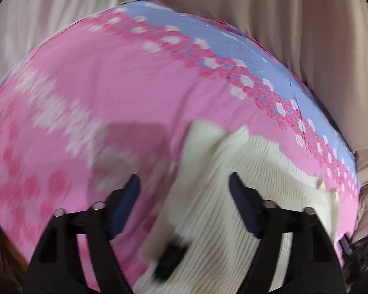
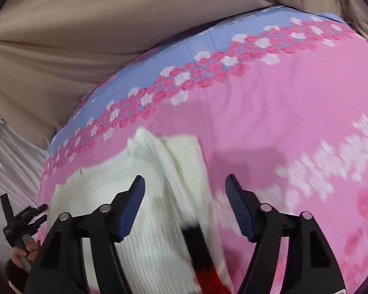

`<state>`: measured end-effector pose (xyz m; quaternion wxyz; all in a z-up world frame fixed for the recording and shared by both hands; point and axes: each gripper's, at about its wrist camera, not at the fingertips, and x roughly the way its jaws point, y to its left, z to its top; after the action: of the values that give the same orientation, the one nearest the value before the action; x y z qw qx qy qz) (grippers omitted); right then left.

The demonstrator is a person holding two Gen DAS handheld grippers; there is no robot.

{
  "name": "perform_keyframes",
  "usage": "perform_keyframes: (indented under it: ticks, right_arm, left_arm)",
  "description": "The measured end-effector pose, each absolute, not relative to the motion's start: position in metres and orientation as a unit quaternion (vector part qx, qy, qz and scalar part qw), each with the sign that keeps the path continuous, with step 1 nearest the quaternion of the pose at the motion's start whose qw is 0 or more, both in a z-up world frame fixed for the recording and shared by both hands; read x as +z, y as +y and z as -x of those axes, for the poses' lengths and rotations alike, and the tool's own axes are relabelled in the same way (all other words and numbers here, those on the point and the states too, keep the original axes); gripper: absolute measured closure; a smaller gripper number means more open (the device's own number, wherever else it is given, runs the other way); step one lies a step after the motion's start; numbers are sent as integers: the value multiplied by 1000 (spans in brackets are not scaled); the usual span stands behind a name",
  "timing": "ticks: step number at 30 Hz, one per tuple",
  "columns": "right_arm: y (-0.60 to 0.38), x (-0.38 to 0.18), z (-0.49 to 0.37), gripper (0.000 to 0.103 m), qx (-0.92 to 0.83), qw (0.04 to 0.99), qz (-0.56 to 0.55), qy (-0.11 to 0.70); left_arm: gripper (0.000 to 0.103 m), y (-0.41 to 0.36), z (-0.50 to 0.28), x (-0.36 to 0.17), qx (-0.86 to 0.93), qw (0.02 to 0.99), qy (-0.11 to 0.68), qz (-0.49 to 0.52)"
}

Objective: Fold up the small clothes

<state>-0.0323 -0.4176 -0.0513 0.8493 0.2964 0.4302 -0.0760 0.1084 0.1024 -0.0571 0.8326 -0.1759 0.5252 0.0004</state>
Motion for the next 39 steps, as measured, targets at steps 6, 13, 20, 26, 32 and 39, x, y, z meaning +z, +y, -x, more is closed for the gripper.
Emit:
perform_keyframes:
  ticks: [6, 13, 20, 26, 32, 39]
  right_arm:
    - [-392, -101, 121, 33, -63, 795, -322, 511]
    - [-372, -103, 98, 58, -43, 803, -363, 472]
    - [-400, -39, 114, 92, -56, 828, -366, 420]
    - [-400, -64, 205, 92, -89, 803, -316, 498]
    - [-389, -99, 226, 71, -103, 784, -310, 528]
    - [-399, -28, 167, 39, -119, 855, -224, 451]
  left_arm:
    - [19, 124, -31, -98, 10, 771, 575, 272]
    - [76, 97, -36, -101, -22, 771, 570, 284]
    - [93, 107, -20, -46, -46, 784, 569, 244]
    - [93, 110, 51, -105, -33, 730, 654, 196]
    - [69, 102, 55, -81, -19, 783, 602, 156]
    - [25, 88, -12, -29, -66, 843, 509, 162]
